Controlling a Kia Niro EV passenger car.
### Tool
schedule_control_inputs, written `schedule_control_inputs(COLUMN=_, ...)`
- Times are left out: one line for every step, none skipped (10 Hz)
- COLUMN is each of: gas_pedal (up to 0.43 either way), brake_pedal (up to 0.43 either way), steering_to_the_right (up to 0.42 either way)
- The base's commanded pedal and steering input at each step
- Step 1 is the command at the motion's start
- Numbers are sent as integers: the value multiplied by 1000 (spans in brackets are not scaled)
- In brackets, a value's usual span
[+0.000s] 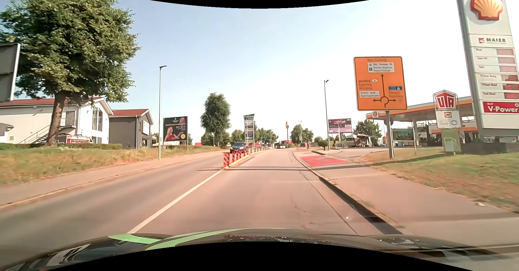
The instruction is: Follow the waypoints while adhering to traffic rules and regulations
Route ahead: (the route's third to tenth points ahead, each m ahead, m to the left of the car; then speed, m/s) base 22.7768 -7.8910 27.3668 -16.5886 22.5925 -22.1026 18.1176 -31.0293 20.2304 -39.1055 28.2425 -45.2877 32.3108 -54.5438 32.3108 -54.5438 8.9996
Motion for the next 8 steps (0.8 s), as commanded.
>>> schedule_control_inputs(gas_pedal=0, brake_pedal=207, steering_to_the_right=23)
schedule_control_inputs(gas_pedal=0, brake_pedal=213, steering_to_the_right=24)
schedule_control_inputs(gas_pedal=0, brake_pedal=213, steering_to_the_right=26)
schedule_control_inputs(gas_pedal=0, brake_pedal=213, steering_to_the_right=27)
schedule_control_inputs(gas_pedal=0, brake_pedal=213, steering_to_the_right=29)
schedule_control_inputs(gas_pedal=0, brake_pedal=213, steering_to_the_right=33)
schedule_control_inputs(gas_pedal=0, brake_pedal=220, steering_to_the_right=41)
schedule_control_inputs(gas_pedal=0, brake_pedal=220, steering_to_the_right=47)
